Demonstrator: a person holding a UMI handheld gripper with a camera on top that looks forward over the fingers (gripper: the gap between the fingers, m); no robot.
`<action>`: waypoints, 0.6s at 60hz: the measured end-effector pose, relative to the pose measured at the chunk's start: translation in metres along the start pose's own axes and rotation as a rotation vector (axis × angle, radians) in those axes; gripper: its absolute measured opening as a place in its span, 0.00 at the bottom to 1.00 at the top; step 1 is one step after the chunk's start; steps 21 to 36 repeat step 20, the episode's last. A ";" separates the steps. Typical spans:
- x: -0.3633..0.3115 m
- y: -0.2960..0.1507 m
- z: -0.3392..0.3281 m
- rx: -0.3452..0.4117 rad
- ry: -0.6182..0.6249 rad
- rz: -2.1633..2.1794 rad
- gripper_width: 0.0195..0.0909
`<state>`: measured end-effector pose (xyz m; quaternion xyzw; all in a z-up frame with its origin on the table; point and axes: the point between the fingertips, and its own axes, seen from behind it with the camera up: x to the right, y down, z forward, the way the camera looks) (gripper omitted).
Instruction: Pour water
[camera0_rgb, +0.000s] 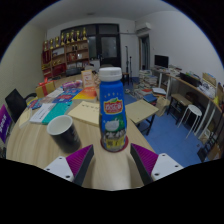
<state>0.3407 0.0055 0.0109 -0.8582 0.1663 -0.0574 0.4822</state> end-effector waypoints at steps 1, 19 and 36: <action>-0.002 0.001 -0.007 -0.003 0.002 -0.001 0.90; -0.053 -0.009 -0.167 0.030 0.079 -0.026 0.90; -0.057 -0.011 -0.176 0.037 0.085 -0.026 0.90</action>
